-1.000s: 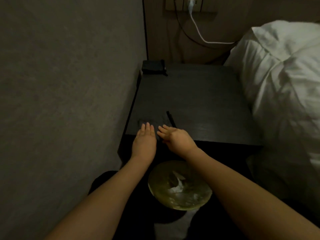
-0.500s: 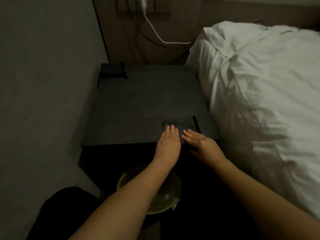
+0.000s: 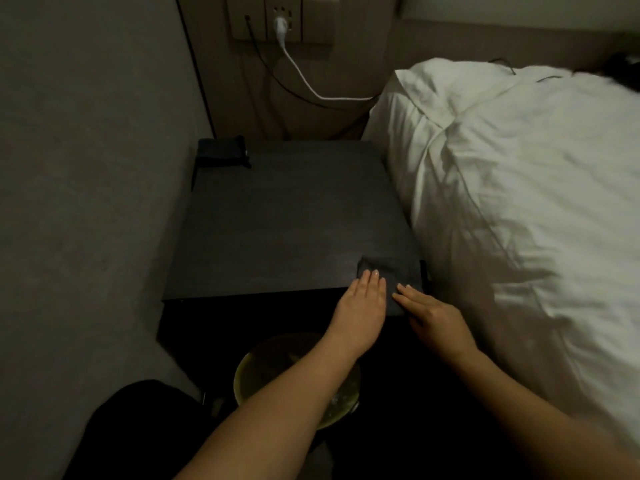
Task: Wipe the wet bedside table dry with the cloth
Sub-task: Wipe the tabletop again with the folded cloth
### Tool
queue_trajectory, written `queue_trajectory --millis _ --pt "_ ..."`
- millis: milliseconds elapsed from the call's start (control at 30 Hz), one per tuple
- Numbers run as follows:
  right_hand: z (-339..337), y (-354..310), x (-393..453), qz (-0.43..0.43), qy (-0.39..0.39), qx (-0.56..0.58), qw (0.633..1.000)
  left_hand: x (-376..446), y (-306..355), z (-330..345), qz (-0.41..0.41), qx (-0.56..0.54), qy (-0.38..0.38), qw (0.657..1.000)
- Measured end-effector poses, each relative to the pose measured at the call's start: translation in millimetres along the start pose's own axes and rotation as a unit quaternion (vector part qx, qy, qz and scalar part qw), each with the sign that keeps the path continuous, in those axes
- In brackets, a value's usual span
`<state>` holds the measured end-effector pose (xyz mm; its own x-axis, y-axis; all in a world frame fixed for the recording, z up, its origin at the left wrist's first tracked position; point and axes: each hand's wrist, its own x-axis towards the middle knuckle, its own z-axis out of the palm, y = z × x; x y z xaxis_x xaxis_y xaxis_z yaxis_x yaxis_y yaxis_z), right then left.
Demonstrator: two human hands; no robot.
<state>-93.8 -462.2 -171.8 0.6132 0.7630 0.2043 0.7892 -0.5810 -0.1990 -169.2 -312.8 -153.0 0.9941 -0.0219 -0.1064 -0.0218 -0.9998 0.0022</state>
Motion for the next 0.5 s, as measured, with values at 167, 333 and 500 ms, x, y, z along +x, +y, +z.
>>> queue_trajectory --millis 167,333,500 --pt "4 -17 -7 0.006 -0.040 0.042 0.998 -21 -6 -6 0.014 0.005 0.003 1.000" --pt "8 -56 6 -0.048 -0.005 0.075 0.996 -60 -44 -7 -0.012 -0.033 -0.018 0.999" --pt "30 -100 15 -0.125 -0.161 0.058 0.977 -92 -72 11 -0.049 -0.046 -0.119 0.991"
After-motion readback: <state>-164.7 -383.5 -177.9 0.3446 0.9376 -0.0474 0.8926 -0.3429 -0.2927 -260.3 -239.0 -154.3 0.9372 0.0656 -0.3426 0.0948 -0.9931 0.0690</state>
